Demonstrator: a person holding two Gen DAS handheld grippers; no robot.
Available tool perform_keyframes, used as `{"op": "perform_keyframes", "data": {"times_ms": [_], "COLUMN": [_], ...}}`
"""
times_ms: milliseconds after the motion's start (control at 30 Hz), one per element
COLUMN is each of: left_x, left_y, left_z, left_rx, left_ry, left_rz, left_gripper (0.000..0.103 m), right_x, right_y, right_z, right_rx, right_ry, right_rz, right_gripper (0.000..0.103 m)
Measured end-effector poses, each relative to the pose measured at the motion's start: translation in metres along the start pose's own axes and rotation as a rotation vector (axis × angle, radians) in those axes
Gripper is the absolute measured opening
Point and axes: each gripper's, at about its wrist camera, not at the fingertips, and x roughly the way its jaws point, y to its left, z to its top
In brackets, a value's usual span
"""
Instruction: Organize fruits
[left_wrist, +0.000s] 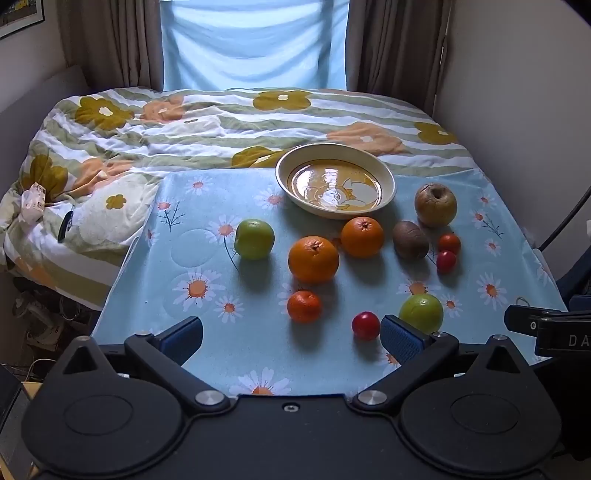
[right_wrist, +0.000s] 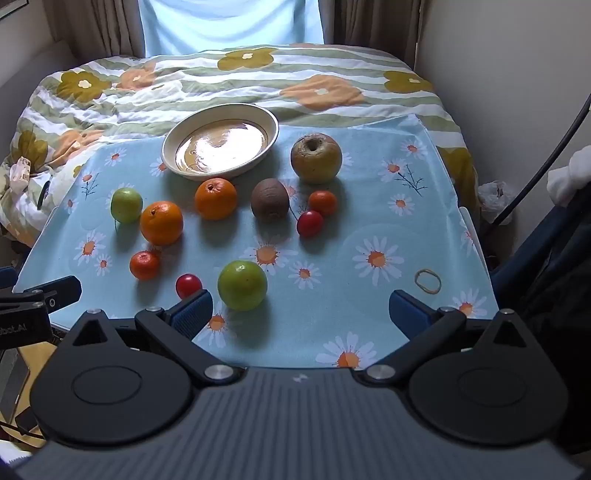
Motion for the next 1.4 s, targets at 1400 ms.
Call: {"op": "perform_keyframes", "data": {"times_ms": [1400], "left_x": [-0.001], "left_y": [0.008], "left_z": [0.003], "left_rx": [0.027], "left_ry": [-0.03], "left_rz": [0.03], "left_gripper": [0.103], "right_x": [0.008], "right_y": [0.011], "right_z": [0.001], "right_rx": [0.005], "right_ry": [0.001], "right_rz": [0.003], "right_gripper": [0.103]}}
